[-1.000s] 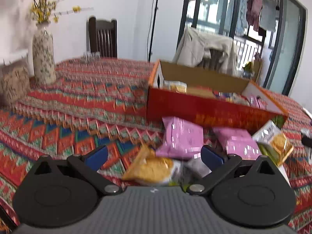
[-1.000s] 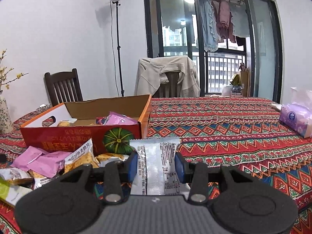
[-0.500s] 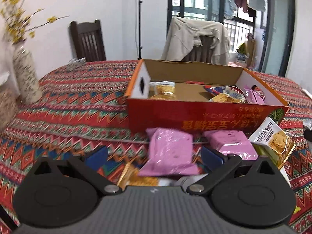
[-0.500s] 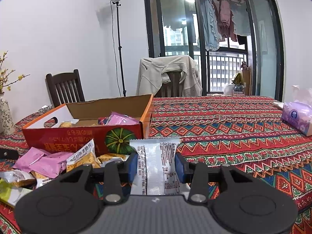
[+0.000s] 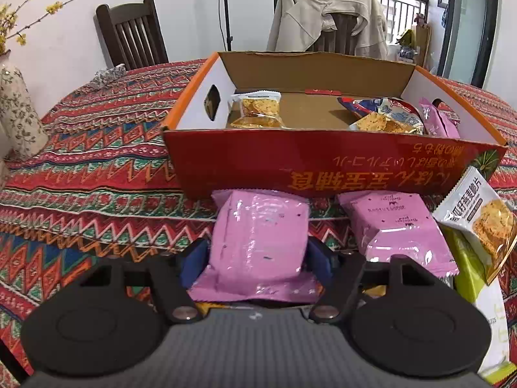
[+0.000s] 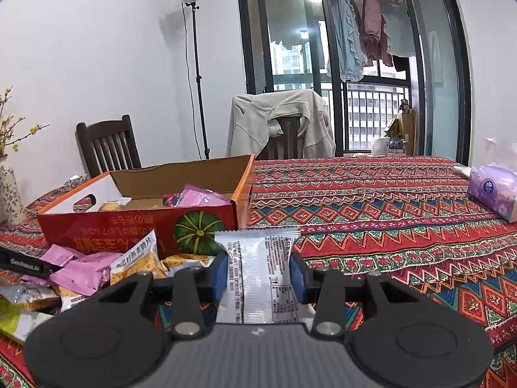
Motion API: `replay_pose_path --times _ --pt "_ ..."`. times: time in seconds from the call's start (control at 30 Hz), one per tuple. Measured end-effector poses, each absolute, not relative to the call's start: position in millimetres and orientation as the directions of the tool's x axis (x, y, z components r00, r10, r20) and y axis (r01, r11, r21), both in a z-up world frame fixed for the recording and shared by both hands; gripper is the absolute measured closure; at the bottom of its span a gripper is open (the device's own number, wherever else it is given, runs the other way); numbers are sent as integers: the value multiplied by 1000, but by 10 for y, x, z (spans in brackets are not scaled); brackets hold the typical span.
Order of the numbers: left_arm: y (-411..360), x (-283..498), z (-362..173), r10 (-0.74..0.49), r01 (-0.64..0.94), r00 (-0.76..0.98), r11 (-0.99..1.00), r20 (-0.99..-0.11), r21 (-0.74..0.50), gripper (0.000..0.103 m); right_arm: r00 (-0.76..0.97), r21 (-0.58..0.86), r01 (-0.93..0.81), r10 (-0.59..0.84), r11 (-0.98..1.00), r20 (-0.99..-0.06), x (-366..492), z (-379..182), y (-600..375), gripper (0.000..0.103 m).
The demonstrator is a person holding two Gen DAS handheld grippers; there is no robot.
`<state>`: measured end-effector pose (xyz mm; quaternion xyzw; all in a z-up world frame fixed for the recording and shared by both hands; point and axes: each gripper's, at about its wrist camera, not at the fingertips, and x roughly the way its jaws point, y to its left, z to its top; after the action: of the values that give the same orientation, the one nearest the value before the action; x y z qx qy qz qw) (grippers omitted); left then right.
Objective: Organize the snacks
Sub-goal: 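Grasp a pink snack packet with the left gripper while the right gripper holds its packet, then carry both packets over the box and open the left gripper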
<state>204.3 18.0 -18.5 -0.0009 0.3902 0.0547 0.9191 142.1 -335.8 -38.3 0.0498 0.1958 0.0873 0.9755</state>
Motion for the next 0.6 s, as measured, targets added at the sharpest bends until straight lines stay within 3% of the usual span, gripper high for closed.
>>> replay_pose_path --times 0.07,0.6 --pt "180 2064 -168 94 -107 689 994 -719 28 40 908 132 -152 191 980 -373 1422 -385 -3360 63" --pt "254 1690 29 64 -118 770 992 -634 -43 40 914 121 -152 186 981 -360 1402 -372 -3325 63"
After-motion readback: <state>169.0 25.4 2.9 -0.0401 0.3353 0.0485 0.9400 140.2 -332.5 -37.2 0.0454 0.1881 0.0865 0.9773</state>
